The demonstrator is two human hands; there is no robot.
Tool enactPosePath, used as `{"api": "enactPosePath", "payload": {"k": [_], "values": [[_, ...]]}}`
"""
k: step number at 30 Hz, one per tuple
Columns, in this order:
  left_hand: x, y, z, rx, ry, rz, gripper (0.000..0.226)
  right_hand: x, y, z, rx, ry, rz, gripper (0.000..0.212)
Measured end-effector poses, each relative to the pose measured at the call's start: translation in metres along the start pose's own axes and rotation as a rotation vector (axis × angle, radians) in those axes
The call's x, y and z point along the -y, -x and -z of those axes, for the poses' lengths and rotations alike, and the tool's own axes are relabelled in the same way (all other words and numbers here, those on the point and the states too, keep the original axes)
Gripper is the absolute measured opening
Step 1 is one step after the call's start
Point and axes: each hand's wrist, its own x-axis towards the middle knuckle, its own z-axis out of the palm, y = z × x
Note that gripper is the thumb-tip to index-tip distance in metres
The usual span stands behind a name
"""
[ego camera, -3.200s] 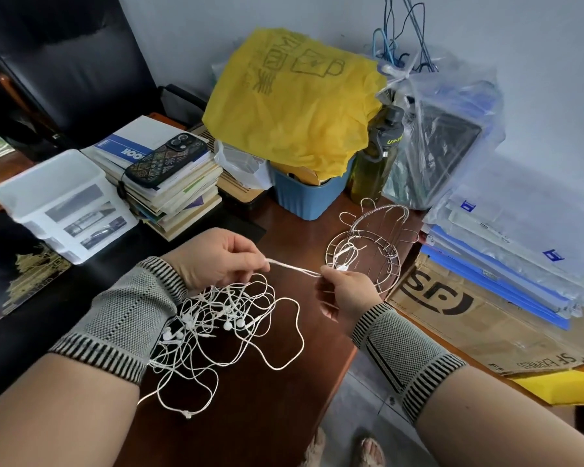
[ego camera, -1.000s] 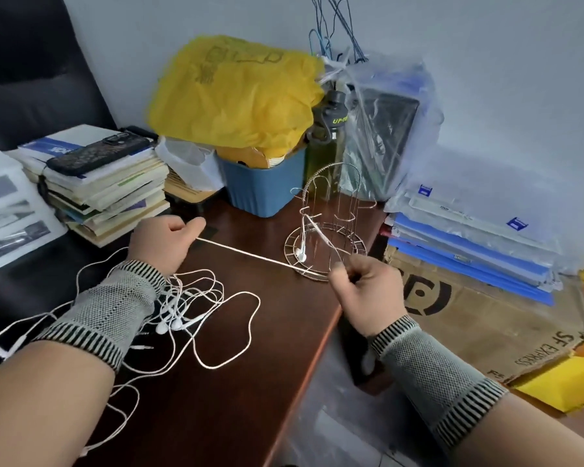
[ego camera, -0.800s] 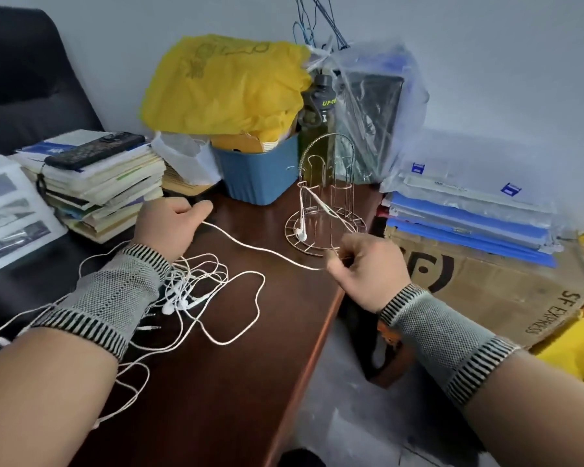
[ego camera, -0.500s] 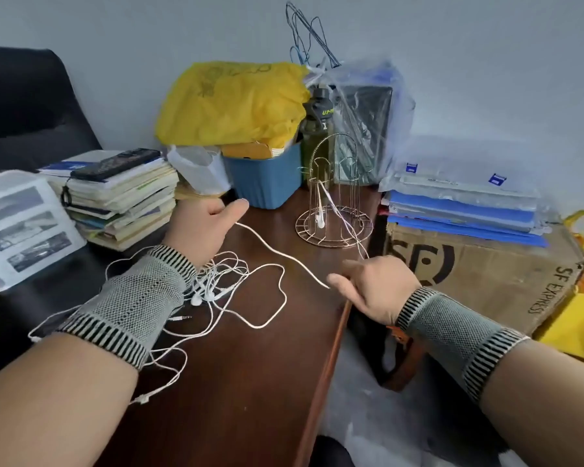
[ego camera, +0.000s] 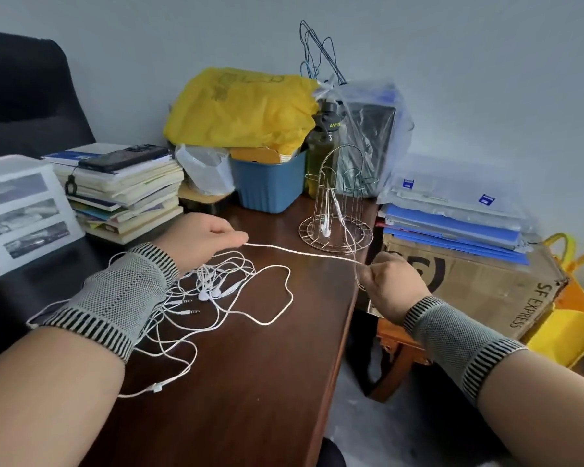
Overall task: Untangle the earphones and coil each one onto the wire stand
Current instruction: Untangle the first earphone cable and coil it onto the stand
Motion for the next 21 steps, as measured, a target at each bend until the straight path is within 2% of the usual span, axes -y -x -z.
{"api": "enactPosePath", "payload": {"k": [3, 5, 7, 8, 11, 13, 16, 21], "values": [[-0.011, 0.003, -0.007, 0.04, -0.003, -0.062, 0.017, 0.008, -0.002, 0.002, 0.085, 0.065, -0.083, 0.038], [-0.021, 0.002, -0.015, 0.029, -0.011, -0.111, 0.017, 0.024, -0.006, 0.012, 0.045, -0.06, -0.095, 0.058], [-0.033, 0.002, -0.025, 0.025, -0.018, -0.149, 0.017, 0.051, -0.012, 0.024, -0.072, -0.259, -0.027, 0.07], [-0.038, 0.002, -0.03, 0.027, -0.014, -0.168, 0.017, 0.066, -0.014, 0.028, -0.098, -0.37, 0.011, 0.067], [-0.049, 0.002, -0.04, 0.039, 0.013, -0.204, 0.02, 0.096, -0.019, 0.033, -0.039, -0.644, 0.038, 0.039], [-0.049, 0.003, -0.036, 0.044, 0.012, -0.199, 0.02, 0.096, -0.022, 0.032, -0.039, -0.662, 0.016, 0.016], [-0.039, 0.004, -0.02, 0.047, 0.02, -0.141, 0.02, 0.073, -0.024, 0.03, -0.099, -0.679, -0.126, 0.025], [-0.018, 0.0, 0.002, -0.034, 0.059, -0.066, 0.018, 0.035, -0.023, 0.032, -0.206, -0.701, -0.491, 0.024]]}}
